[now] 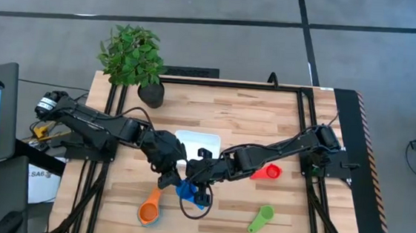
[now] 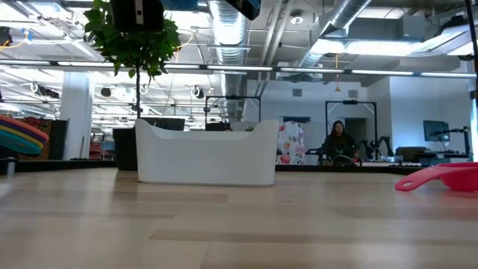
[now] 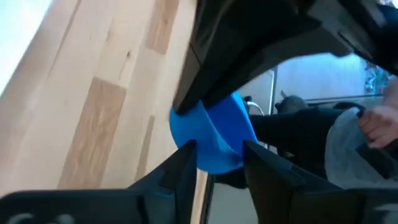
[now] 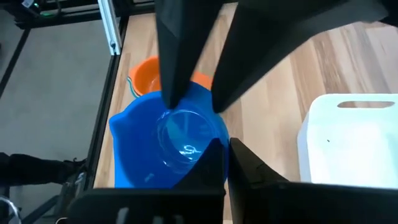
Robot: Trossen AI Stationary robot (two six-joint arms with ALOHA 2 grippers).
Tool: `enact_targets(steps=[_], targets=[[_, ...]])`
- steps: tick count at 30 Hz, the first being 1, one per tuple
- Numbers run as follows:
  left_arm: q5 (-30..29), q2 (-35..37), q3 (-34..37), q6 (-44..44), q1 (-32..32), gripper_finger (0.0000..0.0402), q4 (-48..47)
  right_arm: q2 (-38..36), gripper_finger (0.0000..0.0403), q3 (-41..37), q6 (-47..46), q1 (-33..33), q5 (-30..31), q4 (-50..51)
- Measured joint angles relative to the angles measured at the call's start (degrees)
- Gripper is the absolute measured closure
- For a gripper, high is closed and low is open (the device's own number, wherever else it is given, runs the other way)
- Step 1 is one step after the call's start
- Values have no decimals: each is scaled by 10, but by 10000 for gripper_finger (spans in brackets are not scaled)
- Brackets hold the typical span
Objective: Nest measuring cups in basket
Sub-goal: Stack the blue measuring cup into the orange measuring cup
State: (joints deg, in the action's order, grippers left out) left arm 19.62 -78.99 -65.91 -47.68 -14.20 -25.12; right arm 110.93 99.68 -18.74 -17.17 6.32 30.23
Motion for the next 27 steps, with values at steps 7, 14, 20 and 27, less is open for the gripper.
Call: enact_targets(steps=[7,14,20,27], targets=[[25,0,0,-35,26,297,-16,0,393,0,0,0,12,6],[32,0,0,-56,40,390,-12,0,389,0,0,0,15,10],[24,0,0,-57,40,371,-8,0,391,0,2,0,15,12],[-8,0,0,-46,41,285,-2,-1,391,0,11,0,13,-2]])
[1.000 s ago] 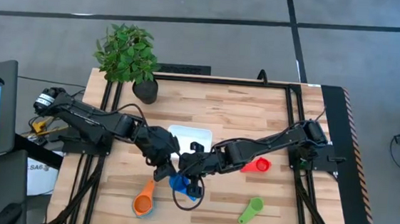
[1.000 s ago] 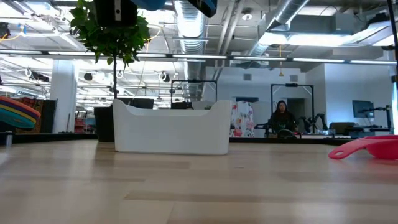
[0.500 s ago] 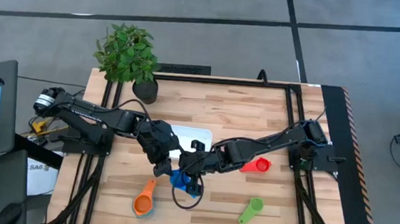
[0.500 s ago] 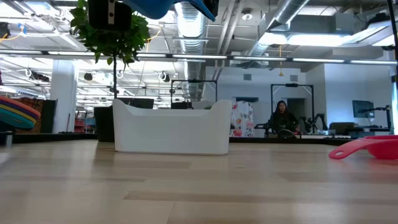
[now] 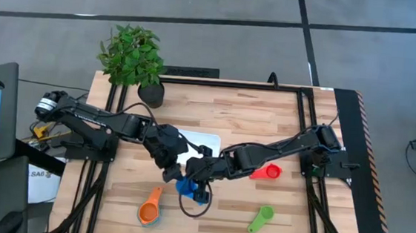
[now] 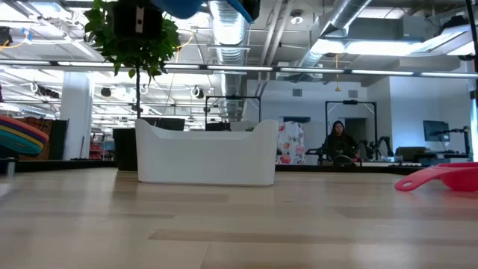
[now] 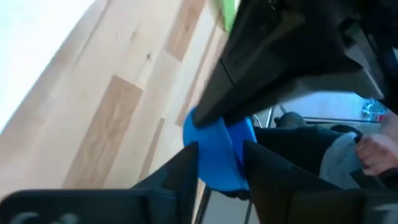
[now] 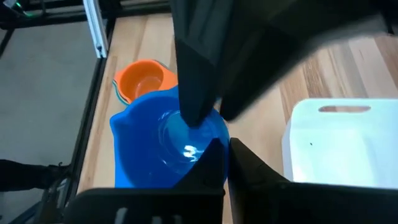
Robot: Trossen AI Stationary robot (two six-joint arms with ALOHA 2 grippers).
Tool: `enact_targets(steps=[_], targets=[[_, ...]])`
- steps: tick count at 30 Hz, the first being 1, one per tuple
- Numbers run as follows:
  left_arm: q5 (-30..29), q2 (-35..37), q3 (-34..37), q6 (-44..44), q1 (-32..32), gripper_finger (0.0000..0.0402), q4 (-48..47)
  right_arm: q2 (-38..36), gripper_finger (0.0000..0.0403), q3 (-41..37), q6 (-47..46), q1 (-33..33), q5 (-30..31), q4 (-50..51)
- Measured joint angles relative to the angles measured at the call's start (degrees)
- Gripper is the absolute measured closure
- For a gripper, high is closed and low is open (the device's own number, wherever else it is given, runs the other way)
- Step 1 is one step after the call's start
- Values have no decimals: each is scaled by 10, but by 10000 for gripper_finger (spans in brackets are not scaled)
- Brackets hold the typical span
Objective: Nest measuring cups in basket
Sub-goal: Stack the blue measuring cup into the orange measuring cup
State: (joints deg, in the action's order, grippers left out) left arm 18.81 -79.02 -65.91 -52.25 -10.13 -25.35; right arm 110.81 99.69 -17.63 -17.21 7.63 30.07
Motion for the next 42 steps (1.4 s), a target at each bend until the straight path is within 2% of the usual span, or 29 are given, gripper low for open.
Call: enact_targets(steps=[3,5,8,13,18,27,31,36,39,42], targets=[[-13,0,0,1,0,268,-1,-1,389,0,7,0,0,-1],[-5,0,0,-5,0,273,-2,-1,388,0,10,0,0,-1],[9,0,0,-14,0,308,-6,-1,389,1,10,0,0,-2],[34,0,0,-27,1,390,-12,-1,391,1,10,0,-1,-2],[41,0,0,-39,1,399,-30,0,387,1,12,0,-1,-3],[42,0,0,-29,2,377,-34,0,387,1,5,0,0,-6],[30,0,0,11,-6,346,-38,0,390,1,-89,7,-27,-5],[-30,9,0,42,-16,315,-65,0,391,1,-213,23,-85,7],[-80,28,0,61,-28,312,-73,0,388,1,-238,29,-100,30],[-146,48,2,79,-56,316,-77,0,389,1,-258,33,-144,45]])
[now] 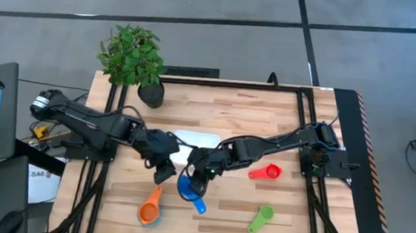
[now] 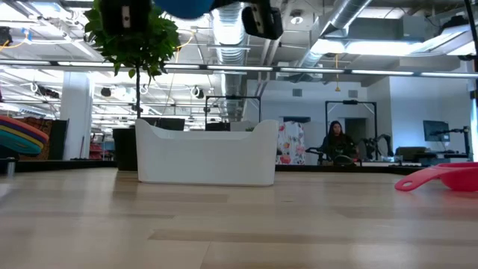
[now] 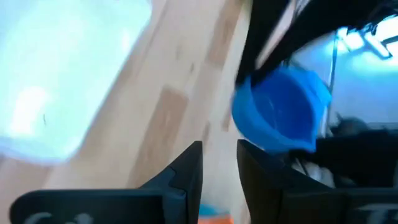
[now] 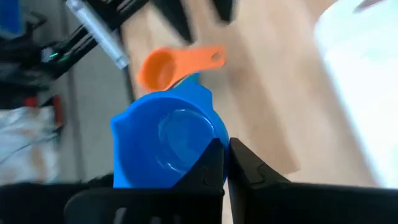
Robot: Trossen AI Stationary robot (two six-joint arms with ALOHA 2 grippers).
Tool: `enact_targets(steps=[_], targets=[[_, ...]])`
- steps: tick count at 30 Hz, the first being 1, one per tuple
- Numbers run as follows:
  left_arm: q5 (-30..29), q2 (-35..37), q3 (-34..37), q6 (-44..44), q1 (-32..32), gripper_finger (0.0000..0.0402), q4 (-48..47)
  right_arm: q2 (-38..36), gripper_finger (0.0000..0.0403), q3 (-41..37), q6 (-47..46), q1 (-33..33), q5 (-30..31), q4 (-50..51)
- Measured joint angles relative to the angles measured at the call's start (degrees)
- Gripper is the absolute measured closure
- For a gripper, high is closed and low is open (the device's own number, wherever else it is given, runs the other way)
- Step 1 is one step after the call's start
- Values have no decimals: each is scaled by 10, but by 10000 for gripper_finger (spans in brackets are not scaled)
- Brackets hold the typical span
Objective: Nest measuring cups in basket
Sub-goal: Stack the blue measuring cup into the orange measuring cup
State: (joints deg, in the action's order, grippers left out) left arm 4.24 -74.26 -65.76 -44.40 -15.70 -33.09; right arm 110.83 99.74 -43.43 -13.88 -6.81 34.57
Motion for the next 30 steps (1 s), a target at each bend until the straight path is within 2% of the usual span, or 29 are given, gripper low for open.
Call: enact_targets(steps=[5,8,11,15,22,30], targets=[[-129,14,-1,59,-89,335,12,0,389,0,-31,15,-73,0],[-183,11,-1,170,-149,341,35,0,385,0,-21,26,-113,-4],[-230,11,-1,294,-196,341,59,0,385,0,-1,38,-178,-6],[-292,11,-1,359,-216,333,85,0,389,0,30,47,-248,-10],[-266,11,-1,421,-195,305,143,0,383,0,50,46,-265,-16],[-174,11,-2,492,-171,275,168,0,387,0,71,47,-264,-42]])
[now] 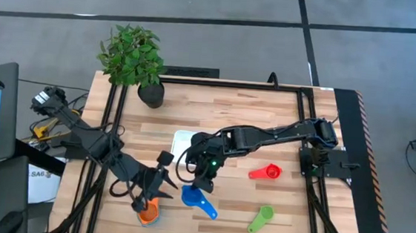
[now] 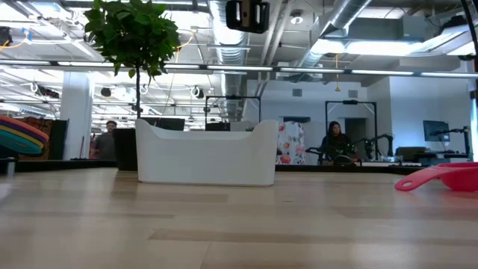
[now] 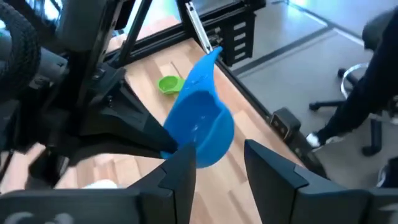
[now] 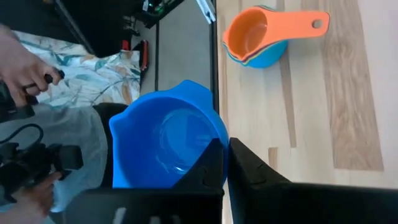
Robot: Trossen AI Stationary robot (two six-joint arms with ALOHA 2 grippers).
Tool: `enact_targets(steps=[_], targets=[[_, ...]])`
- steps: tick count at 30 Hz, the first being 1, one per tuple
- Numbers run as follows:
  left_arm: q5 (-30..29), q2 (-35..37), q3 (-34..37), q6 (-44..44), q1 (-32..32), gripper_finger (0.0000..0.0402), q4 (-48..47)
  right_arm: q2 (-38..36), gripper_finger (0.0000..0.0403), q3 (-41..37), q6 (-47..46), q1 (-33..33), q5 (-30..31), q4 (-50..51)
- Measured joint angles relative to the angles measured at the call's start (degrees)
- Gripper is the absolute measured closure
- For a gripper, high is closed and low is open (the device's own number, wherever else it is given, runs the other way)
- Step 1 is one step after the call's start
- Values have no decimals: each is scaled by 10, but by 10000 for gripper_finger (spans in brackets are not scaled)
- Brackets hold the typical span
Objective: Nest measuring cups in basket
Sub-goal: Stack the blue measuring cup into the orange measuring cup
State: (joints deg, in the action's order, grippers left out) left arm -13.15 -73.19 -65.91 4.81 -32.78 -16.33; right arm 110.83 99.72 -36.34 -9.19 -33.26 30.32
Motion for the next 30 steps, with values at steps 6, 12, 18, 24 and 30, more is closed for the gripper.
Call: enact_targets(steps=[6,12,18,24,30], targets=[[44,0,0,55,16,277,7,0,384,0,25,-1,0,-2],[100,0,0,111,34,281,8,0,387,0,34,-5,0,-10],[103,0,0,190,35,281,11,0,384,0,34,-10,1,-14],[111,-12,-1,199,39,281,47,0,387,0,36,-12,32,-19],[99,-20,0,189,40,281,31,1,381,-1,53,-11,66,38]])
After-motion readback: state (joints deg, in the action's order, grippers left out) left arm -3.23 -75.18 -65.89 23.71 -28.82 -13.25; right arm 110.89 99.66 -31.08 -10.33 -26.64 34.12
